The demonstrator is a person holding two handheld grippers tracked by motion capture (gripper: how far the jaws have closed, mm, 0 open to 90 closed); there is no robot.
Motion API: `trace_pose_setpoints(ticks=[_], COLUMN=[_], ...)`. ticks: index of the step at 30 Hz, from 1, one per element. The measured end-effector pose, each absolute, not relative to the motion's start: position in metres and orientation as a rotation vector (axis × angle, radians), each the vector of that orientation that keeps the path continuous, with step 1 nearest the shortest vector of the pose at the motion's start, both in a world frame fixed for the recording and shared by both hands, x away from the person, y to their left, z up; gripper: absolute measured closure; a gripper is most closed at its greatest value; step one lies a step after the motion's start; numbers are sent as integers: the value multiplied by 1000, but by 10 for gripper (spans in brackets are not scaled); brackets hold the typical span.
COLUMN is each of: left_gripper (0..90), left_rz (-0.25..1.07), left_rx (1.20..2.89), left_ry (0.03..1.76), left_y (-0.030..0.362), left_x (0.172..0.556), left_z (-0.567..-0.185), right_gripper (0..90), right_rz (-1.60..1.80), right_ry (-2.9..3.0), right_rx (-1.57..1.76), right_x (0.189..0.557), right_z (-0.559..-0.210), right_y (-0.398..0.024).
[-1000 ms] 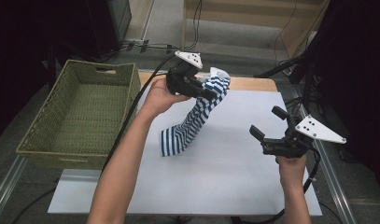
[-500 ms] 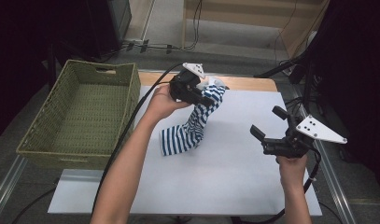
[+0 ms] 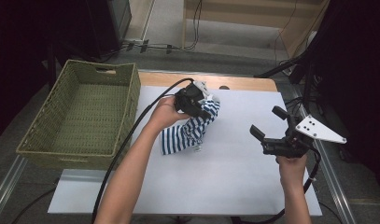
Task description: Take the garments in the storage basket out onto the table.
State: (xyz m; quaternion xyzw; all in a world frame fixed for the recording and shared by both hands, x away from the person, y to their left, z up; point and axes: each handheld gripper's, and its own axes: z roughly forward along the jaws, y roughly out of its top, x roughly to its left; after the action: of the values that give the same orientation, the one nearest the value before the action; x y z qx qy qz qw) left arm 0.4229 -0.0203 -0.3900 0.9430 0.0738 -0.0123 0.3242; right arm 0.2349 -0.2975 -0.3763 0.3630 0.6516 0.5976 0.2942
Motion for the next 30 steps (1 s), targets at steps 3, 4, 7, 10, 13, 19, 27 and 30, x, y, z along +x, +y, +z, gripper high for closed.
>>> trace_pose_setpoints(ticks=[3, 4, 7, 10, 13, 19, 27, 30], left_gripper=[807, 806, 798, 797, 796, 772, 602, 498], left_rz=[-31, -35, -33, -44, -44, -57, -88, -112], left_rx=[2491, 2501, 2516, 2537, 2556, 2589, 2580, 2551], left_ry=[182, 177, 164, 163, 163, 154, 179, 197], left_y=[-25, -28, -34, -38, -40, -45, -45, -42], left_x=[421, 420, 419, 419, 418, 417, 415, 415], left_z=[-394, -397, -403, -409, -413, -418, -417, -412], right_gripper=[0, 0, 0, 0, 0, 0, 0, 0], right_rz=[1590, 1591, 1592, 1592, 1593, 1592, 1591, 1596], right_ry=[1736, 1737, 1735, 1735, 1735, 1734, 1735, 1732], right_rx=[967, 967, 971, 972, 974, 973, 972, 971], right_x=[235, 235, 234, 234, 234, 234, 234, 234], right_z=[-376, -376, -376, -376, -376, -376, -376, -376], right_y=[-297, -297, -297, -297, -298, -299, -299, -299])
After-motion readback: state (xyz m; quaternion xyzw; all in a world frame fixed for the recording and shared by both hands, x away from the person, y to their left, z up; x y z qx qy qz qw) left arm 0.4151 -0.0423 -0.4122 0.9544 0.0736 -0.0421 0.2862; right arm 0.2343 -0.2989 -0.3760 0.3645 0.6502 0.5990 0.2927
